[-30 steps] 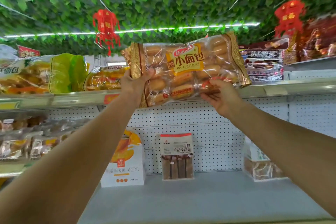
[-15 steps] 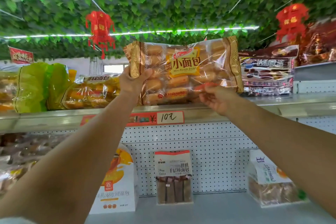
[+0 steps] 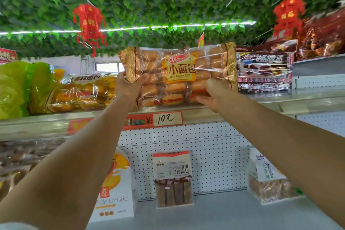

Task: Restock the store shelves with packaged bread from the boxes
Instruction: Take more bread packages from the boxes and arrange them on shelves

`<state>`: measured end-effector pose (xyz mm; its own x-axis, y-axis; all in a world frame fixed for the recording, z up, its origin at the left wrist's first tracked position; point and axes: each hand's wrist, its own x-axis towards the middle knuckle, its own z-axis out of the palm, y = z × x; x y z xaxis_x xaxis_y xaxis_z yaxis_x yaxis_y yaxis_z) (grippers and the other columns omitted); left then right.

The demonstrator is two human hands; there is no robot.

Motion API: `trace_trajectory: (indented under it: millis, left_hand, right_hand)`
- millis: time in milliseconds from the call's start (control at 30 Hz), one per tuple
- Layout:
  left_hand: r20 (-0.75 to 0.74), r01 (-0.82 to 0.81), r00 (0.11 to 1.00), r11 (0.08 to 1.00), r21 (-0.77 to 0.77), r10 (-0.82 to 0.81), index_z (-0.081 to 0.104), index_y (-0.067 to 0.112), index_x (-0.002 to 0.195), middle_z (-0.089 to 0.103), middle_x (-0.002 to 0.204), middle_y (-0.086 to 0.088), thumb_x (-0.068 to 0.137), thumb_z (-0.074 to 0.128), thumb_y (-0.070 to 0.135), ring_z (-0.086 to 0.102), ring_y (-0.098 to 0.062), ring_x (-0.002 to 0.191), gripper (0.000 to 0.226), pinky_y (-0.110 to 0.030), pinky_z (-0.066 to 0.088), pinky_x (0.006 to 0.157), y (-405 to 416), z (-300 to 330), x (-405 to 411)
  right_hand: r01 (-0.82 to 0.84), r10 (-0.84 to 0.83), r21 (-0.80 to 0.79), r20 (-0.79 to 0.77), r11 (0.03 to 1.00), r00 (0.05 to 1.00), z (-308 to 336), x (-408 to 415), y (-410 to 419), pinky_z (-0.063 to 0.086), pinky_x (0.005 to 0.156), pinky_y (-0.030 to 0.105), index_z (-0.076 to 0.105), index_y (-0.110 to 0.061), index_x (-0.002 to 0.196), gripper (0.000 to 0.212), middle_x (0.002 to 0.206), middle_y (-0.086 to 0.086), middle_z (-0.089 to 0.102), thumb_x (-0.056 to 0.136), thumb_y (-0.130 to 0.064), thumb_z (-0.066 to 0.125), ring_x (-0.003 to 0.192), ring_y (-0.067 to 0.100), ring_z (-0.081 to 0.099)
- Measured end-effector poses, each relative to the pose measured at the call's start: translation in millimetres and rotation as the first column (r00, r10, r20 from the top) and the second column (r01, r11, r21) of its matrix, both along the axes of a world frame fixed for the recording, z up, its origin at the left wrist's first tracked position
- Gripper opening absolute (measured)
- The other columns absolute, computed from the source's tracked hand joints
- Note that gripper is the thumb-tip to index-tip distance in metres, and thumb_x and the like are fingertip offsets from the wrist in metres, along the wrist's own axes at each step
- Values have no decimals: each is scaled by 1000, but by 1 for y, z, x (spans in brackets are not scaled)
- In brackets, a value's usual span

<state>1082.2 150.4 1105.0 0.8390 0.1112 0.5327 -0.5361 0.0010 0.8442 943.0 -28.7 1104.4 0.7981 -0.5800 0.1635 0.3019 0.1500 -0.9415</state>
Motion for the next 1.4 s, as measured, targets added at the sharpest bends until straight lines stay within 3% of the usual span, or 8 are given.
trace_trajectory:
  millis: [200,367,567,700,833,933,1200,1400]
  left_hand:
    - [-83,-67,994,998,-5,66,17,13,154,40,150,-12,76,80,48,41,-33,137,106,-44,32,116,1,1,3]
    - [-24,-186,982,981,52,187,28,12,148,38,147,-9,73,83,47,38,-28,137,100,-43,34,116,3,-1,0]
    - [-21,-265,964,962,69,267,34,10,146,43,144,-7,69,87,43,40,-27,135,99,-43,36,114,11,-10,-23]
    - [25,-69,997,991,-118,72,37,14,141,51,133,-2,81,81,26,50,-20,122,75,-34,44,105,13,-34,-69]
    - [33,144,990,974,-176,-140,52,17,126,66,99,2,87,74,14,66,-11,81,46,-25,52,68,22,-80,-121]
    - [-60,205,974,966,-155,-216,60,19,109,70,96,-7,90,69,10,65,-13,60,23,-24,46,49,33,-120,-139]
    - [-346,386,867,922,12,-358,67,16,103,74,85,-3,94,65,16,67,-17,67,10,-26,51,59,39,-208,-171]
    - [-600,404,734,915,6,-319,66,20,97,73,91,0,97,60,25,68,-16,74,7,-25,53,62,34,-288,-185]
  right_hand:
    - [31,-52,-174,-117,984,992,1,-17,1,48,58,27,54,-7,96,15,73,8,55,98,-2,40,59,14,53]
    - [-18,-9,-216,-123,976,992,-4,-34,3,43,65,27,50,-9,76,18,56,5,53,92,1,53,59,12,48]
    - [-36,11,-247,-101,968,995,-20,-39,7,48,58,28,55,-10,100,17,71,6,56,91,2,47,61,15,54]
    - [-62,39,-301,-81,951,996,-45,-51,13,49,54,28,59,-5,103,20,81,10,61,87,6,53,65,19,58]
    - [-121,99,-324,-86,938,991,-80,-66,22,50,53,25,65,-2,109,20,81,11,64,92,1,55,63,19,61]
    - [-164,129,-345,-121,924,984,-107,-76,27,50,56,25,65,-4,109,20,79,10,66,93,0,53,63,18,61]
    - [-364,247,-403,-315,840,917,-194,-93,35,47,53,26,69,-7,104,14,81,11,69,91,-10,64,65,22,62]
    - [-462,291,-331,-452,823,843,-267,-103,37,47,58,27,68,-5,107,17,81,12,66,93,-9,61,68,24,60]
